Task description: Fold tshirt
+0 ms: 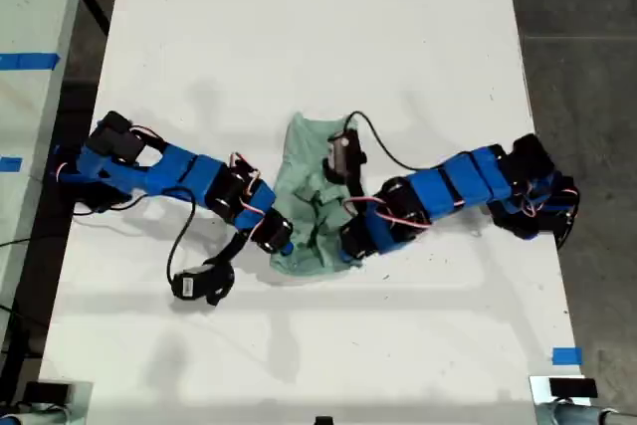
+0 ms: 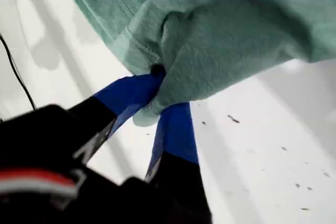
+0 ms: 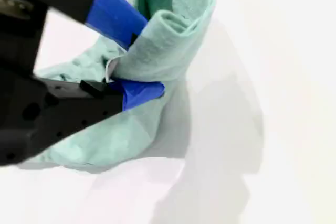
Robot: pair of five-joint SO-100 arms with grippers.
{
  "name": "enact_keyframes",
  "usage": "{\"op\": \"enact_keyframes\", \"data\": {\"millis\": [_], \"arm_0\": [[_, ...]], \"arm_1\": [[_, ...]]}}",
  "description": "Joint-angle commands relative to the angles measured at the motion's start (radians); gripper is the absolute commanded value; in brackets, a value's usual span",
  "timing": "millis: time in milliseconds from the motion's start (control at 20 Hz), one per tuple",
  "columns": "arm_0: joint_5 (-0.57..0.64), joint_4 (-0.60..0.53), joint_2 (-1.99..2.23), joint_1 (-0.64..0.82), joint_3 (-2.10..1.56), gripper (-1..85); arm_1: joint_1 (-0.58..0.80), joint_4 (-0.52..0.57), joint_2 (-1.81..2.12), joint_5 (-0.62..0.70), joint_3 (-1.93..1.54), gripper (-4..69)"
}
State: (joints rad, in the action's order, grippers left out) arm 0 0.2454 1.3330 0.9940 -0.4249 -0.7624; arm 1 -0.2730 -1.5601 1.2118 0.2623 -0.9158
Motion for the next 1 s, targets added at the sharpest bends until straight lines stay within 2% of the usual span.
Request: {"op": "enact_keyframes", "data": {"millis": [0, 100, 250, 350, 500, 700, 750, 800, 900, 950], "arm_0": [[0.176, 0.097, 0.16, 0.206, 0.048, 0.0], [0.327, 0.112, 0.209, 0.351, 0.048, 0.0], [0.442, 0.135, 0.249, 0.531, 0.04, 0.0], [0.503, 0.114, 0.236, 0.609, 0.009, 0.0], [0.557, 0.038, 0.1, 0.692, -0.002, 0.0], [0.575, -0.11, -0.202, 0.759, 0.044, 0.1], [0.575, -0.147, -0.264, 0.781, 0.049, 3.3], [0.568, -0.16, -0.31, 0.805, 0.064, 11.1], [0.546, -0.13, -0.305, 0.838, 0.066, 22.6], [0.546, -0.095, -0.267, 0.845, 0.066, 26.3]], "arm_1": [[0.195, -0.055, 0.212, 0.173, -0.069, -1.6], [0.339, -0.069, 0.285, 0.327, -0.101, -1.5], [0.514, -0.061, 0.337, 0.518, -0.124, -1.5], [0.592, -0.003, 0.341, 0.612, -0.189, -1.5], [0.687, 0.198, 0.334, 0.701, -0.397, -1.5], [0.781, 0.477, 0.19, 0.687, -0.638, -1.7], [0.805, 0.499, 0.123, 0.684, -0.64, -0.3], [0.816, 0.506, 0.066, 0.68, -0.621, 3.9], [0.813, 0.476, 0.032, 0.657, -0.583, 9.5], [0.807, 0.445, 0.051, 0.655, -0.569, 19.6]]}}
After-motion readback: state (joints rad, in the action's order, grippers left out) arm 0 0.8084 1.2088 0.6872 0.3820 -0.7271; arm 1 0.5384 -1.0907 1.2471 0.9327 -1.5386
